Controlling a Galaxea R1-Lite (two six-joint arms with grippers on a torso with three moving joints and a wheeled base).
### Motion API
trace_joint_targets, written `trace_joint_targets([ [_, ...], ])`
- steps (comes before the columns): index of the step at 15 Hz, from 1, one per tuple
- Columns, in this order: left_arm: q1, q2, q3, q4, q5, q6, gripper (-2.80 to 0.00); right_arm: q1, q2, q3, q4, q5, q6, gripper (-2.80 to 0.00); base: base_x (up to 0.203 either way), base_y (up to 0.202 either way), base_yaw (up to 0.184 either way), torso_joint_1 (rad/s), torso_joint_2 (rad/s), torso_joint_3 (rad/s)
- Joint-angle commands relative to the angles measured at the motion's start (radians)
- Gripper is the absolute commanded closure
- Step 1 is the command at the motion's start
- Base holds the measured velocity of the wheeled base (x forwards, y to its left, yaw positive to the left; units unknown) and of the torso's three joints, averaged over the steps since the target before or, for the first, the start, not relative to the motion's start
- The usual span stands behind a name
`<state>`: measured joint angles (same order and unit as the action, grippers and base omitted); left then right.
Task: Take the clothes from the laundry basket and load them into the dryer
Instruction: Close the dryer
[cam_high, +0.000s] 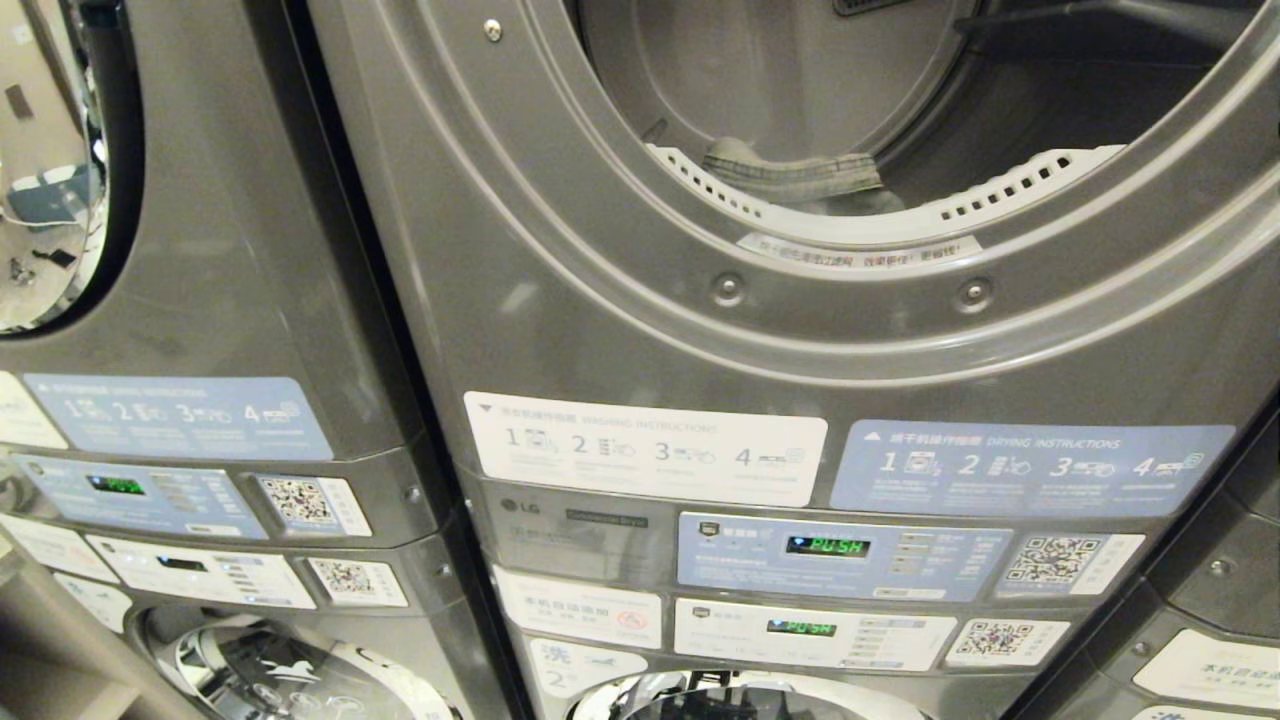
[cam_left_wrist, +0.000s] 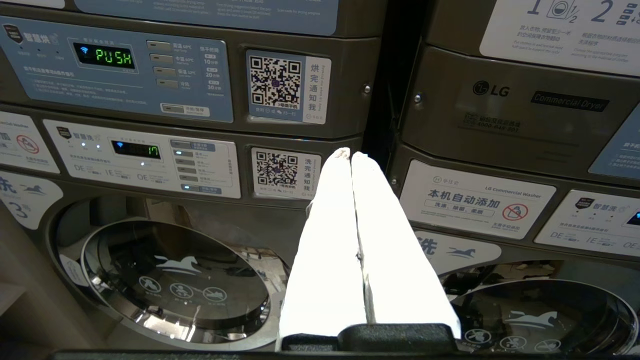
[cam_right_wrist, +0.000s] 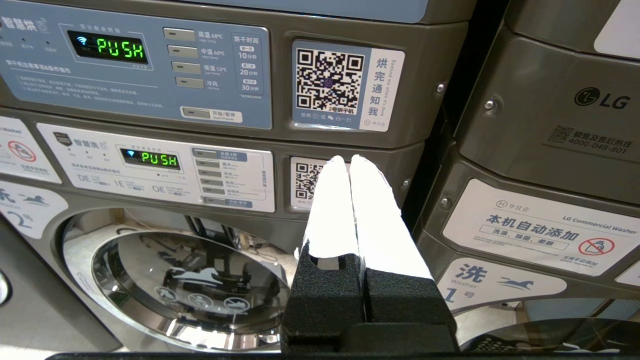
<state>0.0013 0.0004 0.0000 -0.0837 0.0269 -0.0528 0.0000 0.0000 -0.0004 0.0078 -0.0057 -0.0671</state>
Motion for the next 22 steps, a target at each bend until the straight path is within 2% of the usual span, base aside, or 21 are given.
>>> trace_joint_targets([
  [1,0.0,-0.002,0.029,-0.001,0.001,-0.001,0.0,0.0,0.002,0.0,0.003,0.0,0.0,0.0,0.0,0.0,0.0,0.0,0.0,0.0],
  [5,0.0,-0.002,0.029,-0.001,0.001,-0.001,0.0,0.0,0.002,0.0,0.002,0.0,0.0,0.0,-0.032,0.0,0.001,0.007,0.0,0.001],
  [22,0.0,-0.002,0.029,-0.002,0.001,0.001,0.0,0.0,0.002,0.0,0.002,0.0,0.0,0.0,-0.192,0.0,0.002,-0.001,0.0,0.002],
])
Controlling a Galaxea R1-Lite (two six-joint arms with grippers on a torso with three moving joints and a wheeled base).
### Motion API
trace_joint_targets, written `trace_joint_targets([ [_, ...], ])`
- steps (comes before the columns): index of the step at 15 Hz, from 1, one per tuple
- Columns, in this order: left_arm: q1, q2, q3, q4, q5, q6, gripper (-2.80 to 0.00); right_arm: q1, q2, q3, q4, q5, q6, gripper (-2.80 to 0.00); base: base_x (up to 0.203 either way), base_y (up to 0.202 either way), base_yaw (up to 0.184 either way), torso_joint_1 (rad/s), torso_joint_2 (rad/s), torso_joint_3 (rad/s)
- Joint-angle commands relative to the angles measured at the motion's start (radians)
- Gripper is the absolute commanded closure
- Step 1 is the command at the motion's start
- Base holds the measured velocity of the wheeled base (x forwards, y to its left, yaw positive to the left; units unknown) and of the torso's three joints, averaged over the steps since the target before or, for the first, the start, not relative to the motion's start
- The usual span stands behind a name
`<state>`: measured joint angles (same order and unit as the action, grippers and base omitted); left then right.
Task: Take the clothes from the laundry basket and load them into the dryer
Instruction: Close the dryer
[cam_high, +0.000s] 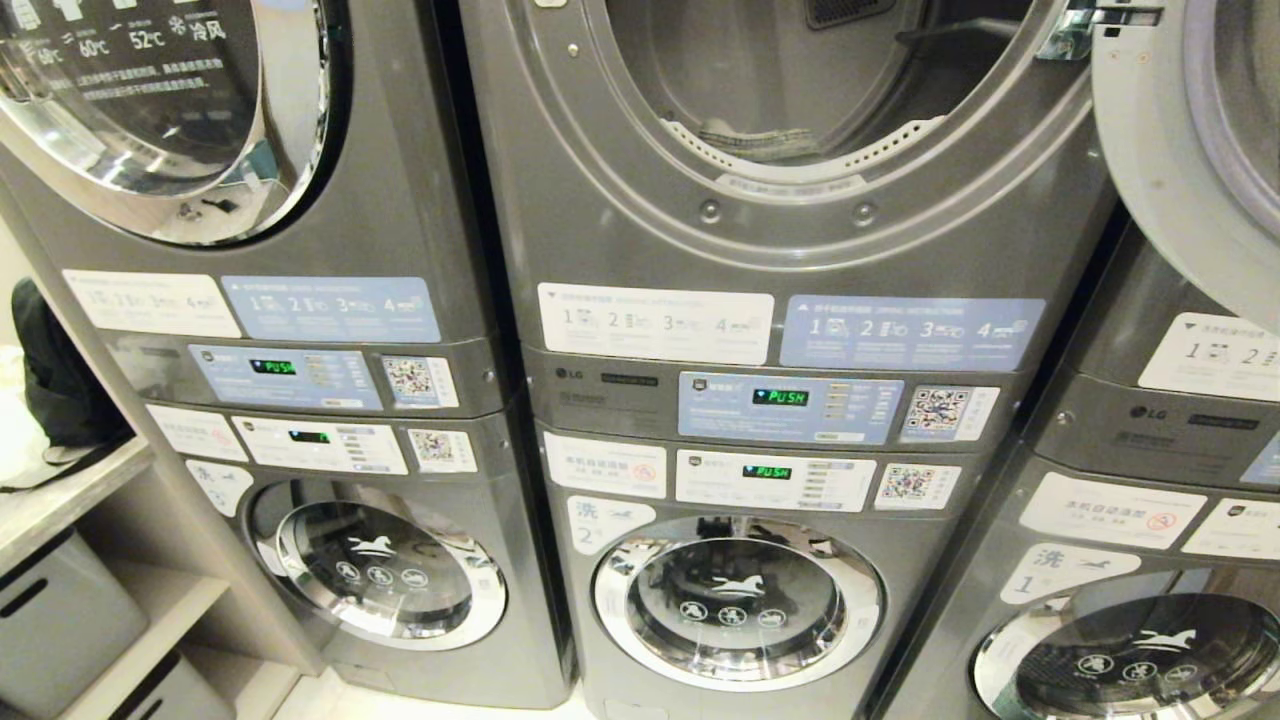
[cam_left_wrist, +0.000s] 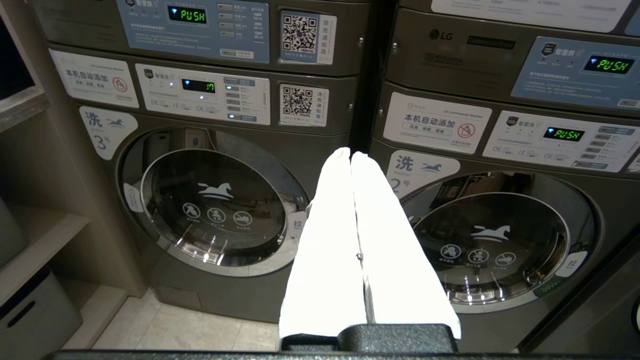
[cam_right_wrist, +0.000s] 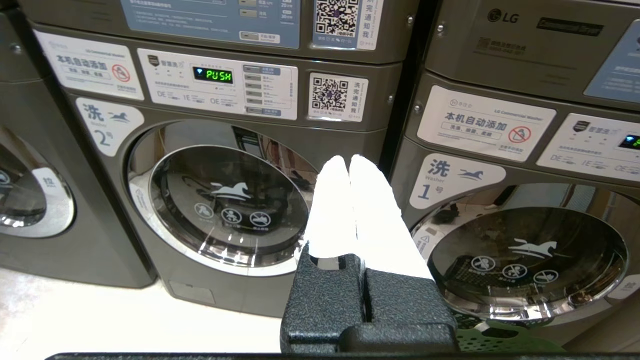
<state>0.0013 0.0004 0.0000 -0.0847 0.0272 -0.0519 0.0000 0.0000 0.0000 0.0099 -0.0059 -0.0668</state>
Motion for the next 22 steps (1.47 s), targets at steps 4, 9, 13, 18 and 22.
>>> trace_joint_targets([
  [4,0.0,-0.002,0.029,0.0,0.0,0.0,0.0,0.0,0.002,0.0,0.0,0.0,-0.001,0.0,-0.02,0.0,-0.003,0.006,0.0,-0.001],
  [9,0.0,-0.002,0.029,-0.001,0.0,-0.002,0.0,0.001,0.002,0.0,0.0,-0.001,-0.001,0.0,0.001,0.004,-0.069,0.002,0.0,-0.001],
  [13,0.0,-0.002,0.029,-0.001,0.0,-0.002,0.0,0.0,0.002,0.0,-0.001,-0.002,-0.001,0.0,-0.001,0.004,-0.073,0.005,0.0,0.002],
  [18,0.0,-0.002,0.029,0.0,0.0,0.0,0.0,0.0,0.002,0.0,-0.001,0.0,-0.001,0.0,0.0,0.0,0.0,0.0,0.0,0.0],
  [22,0.0,0.0,0.029,0.0,0.0,0.0,0.0,0.001,0.002,0.0,0.001,0.0,-0.001,0.0,0.0,0.0,0.0,0.0,0.0,0.0],
])
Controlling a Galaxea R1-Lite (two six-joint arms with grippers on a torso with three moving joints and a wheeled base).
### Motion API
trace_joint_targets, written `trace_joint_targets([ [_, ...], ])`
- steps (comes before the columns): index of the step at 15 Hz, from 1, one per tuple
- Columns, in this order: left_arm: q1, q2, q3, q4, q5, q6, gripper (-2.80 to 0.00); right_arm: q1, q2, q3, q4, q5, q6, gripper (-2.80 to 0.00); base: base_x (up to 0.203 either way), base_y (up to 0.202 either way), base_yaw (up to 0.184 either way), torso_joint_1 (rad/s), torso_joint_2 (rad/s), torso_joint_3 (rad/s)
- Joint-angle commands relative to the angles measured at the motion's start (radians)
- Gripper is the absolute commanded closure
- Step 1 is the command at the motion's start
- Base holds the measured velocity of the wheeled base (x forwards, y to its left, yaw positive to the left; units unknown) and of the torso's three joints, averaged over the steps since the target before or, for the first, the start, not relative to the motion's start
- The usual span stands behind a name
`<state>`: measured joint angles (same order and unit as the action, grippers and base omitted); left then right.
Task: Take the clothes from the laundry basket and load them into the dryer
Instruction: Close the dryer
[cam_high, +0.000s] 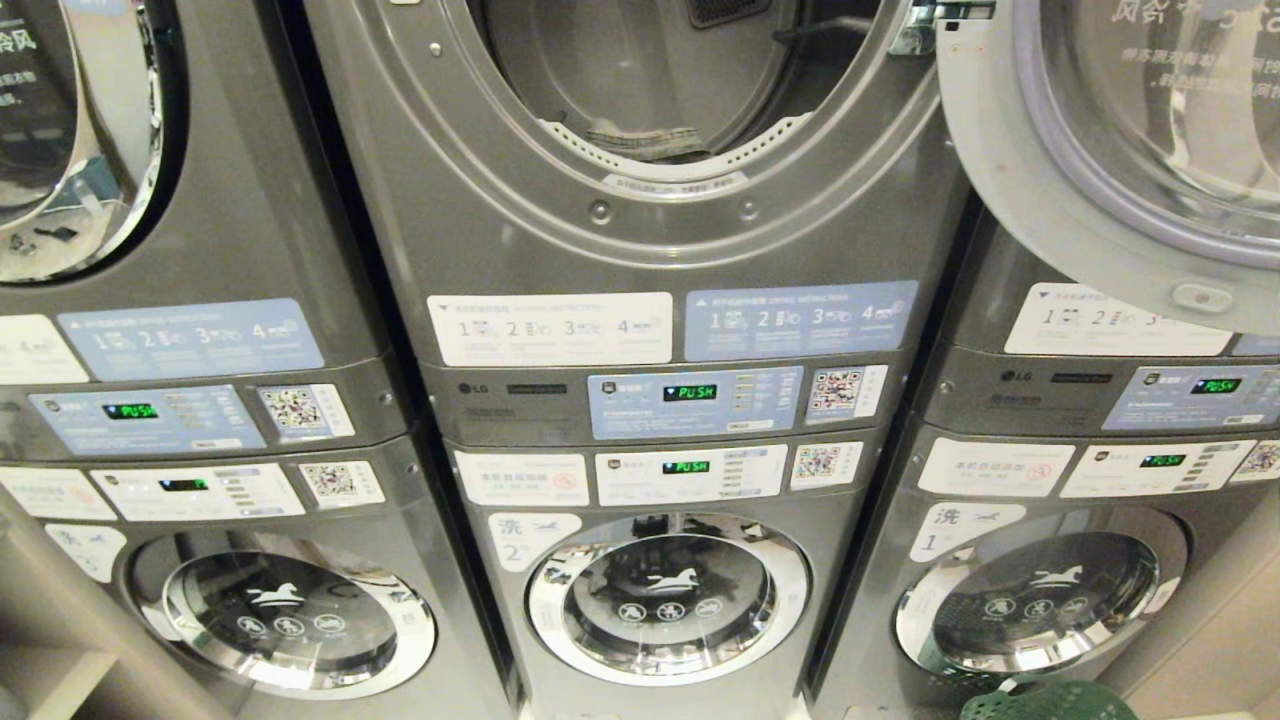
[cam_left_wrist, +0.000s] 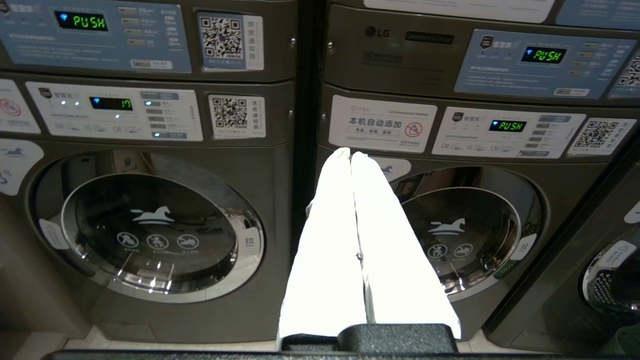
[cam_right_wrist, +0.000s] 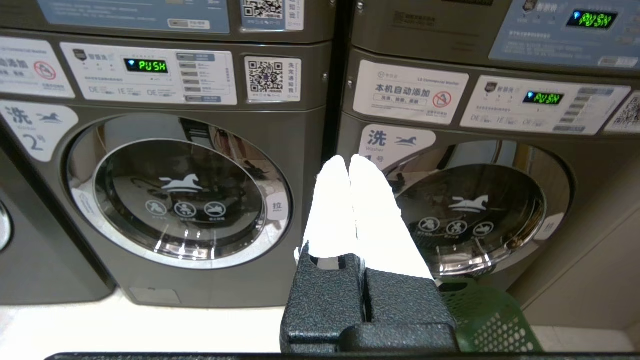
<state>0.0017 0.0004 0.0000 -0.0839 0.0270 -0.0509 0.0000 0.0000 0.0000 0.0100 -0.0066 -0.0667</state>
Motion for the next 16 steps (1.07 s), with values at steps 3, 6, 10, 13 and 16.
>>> trace_joint_targets([
  [3,0.0,0.0,0.029,0.0,0.001,-0.001,0.0,0.001,0.002,0.0,0.001,0.0,-0.001,0.0,0.0,-0.09,-0.001,0.001,0.0,0.0],
  [6,0.0,-0.001,0.029,0.0,0.001,-0.001,0.0,0.0,0.002,0.0,-0.001,0.0,-0.002,0.0,0.0,-0.196,0.002,0.006,0.0,0.0],
  [10,0.0,0.0,0.029,0.0,0.001,-0.001,0.0,0.0,0.002,0.0,0.001,0.0,-0.004,0.0,0.0,-0.195,0.002,0.006,0.0,0.003],
  [13,0.0,0.0,0.029,0.0,0.001,-0.001,0.0,0.0,0.002,0.0,0.001,0.0,-0.005,0.0,0.0,-0.196,0.0,0.003,0.0,0.002],
  [16,0.0,-0.002,0.029,0.0,0.001,-0.003,0.0,0.0,0.002,0.0,0.001,0.0,-0.004,0.0,0.0,-0.193,0.001,0.002,0.0,0.002],
])
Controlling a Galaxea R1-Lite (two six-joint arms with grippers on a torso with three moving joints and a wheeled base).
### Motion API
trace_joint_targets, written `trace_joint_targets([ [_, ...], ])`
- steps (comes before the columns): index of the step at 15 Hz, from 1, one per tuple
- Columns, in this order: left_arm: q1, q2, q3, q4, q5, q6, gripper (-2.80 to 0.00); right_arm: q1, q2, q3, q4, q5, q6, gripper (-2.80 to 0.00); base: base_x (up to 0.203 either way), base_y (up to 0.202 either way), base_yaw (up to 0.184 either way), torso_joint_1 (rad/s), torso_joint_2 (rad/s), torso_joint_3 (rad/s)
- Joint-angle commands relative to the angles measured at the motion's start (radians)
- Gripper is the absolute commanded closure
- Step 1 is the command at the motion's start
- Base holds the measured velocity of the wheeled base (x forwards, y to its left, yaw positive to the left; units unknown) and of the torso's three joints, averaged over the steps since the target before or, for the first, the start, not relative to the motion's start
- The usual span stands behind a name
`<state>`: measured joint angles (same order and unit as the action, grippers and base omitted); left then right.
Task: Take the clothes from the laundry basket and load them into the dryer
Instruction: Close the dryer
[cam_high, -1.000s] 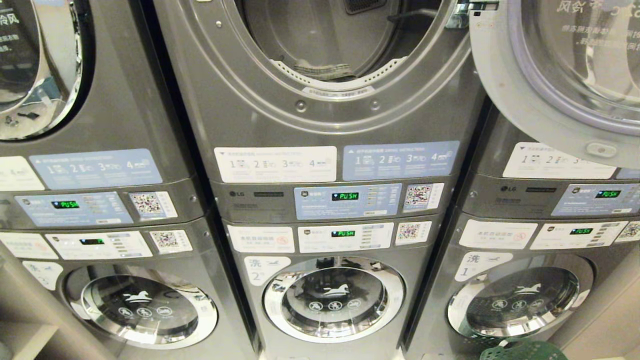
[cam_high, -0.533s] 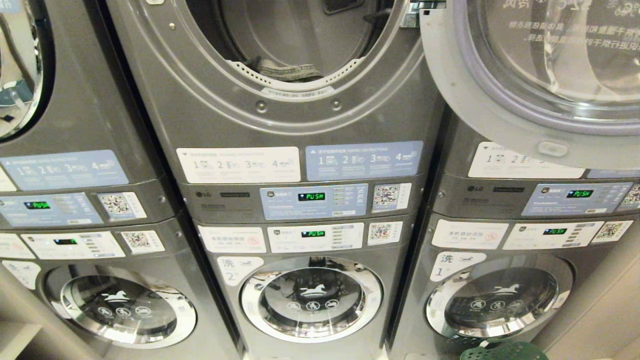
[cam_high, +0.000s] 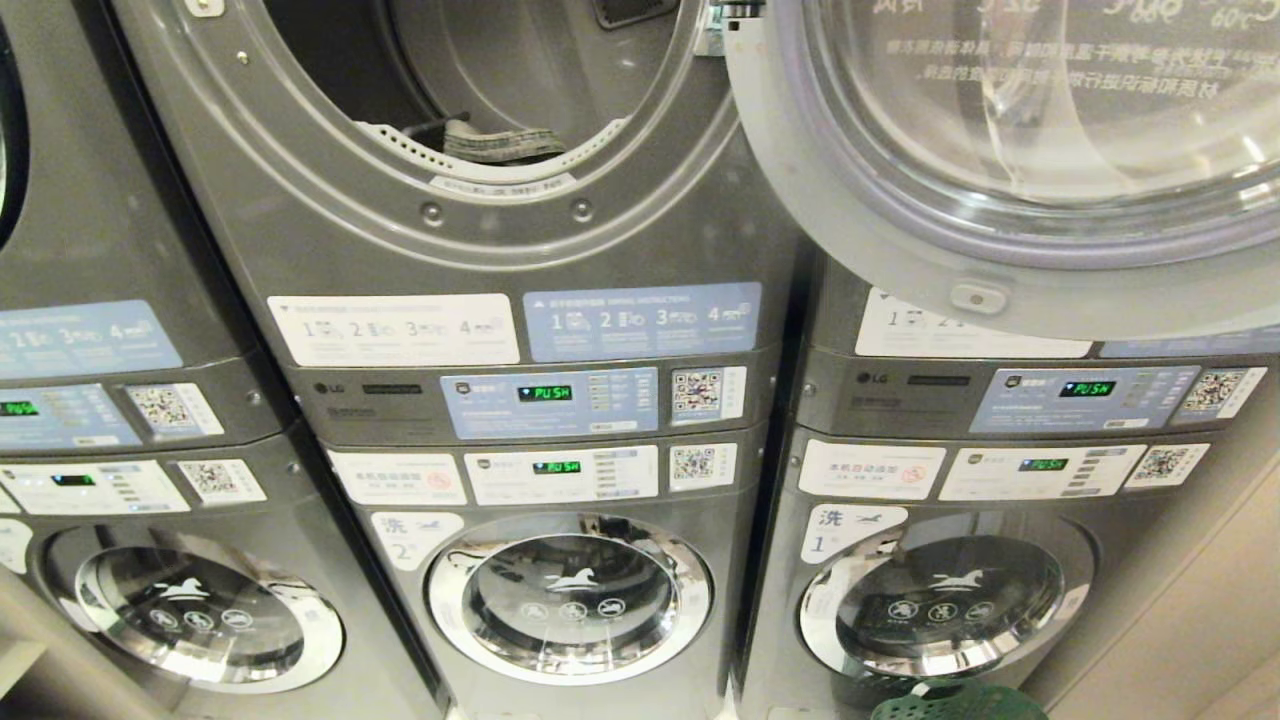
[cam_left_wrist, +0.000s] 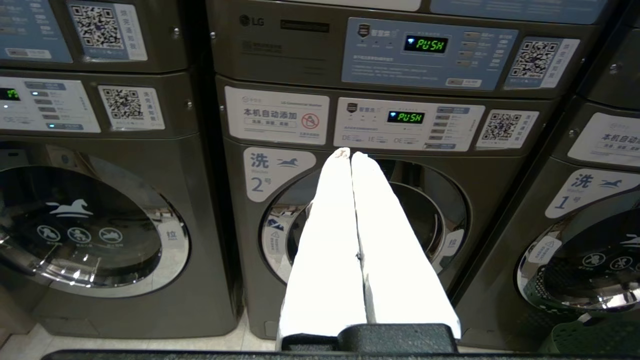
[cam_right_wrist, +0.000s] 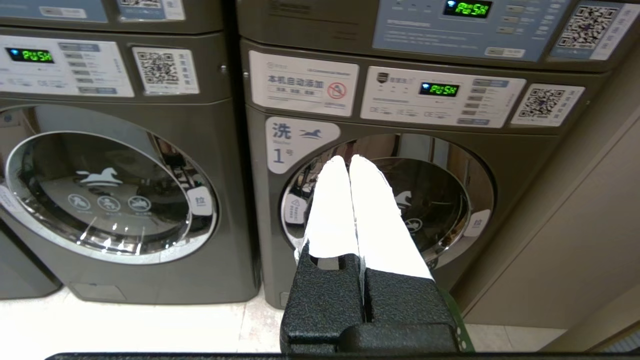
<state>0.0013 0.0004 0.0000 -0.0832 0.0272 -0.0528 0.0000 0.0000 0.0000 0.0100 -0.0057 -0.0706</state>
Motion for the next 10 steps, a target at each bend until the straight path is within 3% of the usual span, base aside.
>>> trace_joint_targets([
  [1,0.0,0.0,0.029,-0.001,0.0,-0.002,0.0,0.0,0.002,0.0,0.0,-0.001,-0.001,0.0,0.0,-0.148,-0.001,0.002,0.0,0.0],
  [10,0.0,-0.001,0.029,-0.001,0.002,-0.004,0.0,0.0,0.002,0.0,0.001,0.0,-0.003,0.0,0.0,-0.011,0.0,0.001,0.0,0.011],
])
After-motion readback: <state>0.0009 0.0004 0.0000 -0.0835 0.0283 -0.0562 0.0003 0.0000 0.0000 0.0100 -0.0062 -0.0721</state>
